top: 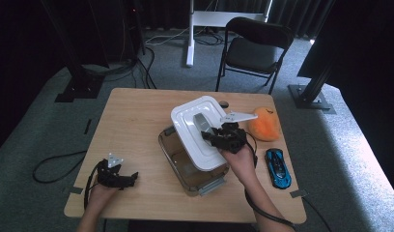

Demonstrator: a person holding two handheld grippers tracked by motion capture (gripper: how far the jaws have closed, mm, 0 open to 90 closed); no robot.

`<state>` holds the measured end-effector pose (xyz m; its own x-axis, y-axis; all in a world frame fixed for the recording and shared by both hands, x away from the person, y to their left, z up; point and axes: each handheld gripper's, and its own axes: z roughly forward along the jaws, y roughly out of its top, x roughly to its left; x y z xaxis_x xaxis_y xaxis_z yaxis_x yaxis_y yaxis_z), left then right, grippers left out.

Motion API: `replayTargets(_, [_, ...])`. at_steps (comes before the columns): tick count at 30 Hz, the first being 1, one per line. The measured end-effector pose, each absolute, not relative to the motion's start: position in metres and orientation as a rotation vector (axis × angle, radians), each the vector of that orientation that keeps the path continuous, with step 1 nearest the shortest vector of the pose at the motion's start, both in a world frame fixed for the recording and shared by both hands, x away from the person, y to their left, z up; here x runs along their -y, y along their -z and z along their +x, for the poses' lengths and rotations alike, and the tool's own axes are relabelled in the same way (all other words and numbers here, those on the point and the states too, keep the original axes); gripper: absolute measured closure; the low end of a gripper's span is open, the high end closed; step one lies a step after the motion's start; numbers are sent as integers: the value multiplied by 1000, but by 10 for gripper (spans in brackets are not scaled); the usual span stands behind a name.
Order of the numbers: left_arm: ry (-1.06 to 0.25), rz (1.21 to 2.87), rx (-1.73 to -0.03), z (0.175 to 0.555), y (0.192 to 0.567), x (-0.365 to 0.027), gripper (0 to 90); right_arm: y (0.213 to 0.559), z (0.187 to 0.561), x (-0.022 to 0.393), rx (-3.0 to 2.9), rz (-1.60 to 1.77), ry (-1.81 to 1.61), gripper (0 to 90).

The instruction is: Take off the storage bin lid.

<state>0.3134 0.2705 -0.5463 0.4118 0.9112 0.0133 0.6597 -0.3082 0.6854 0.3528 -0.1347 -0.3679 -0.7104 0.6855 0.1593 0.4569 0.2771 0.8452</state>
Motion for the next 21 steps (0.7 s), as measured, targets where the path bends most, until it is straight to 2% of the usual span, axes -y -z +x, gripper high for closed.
replayTargets(21, [-544,2070,-1328,313,546,-271,11,374,394,158,-2227,1182,-1344,687])
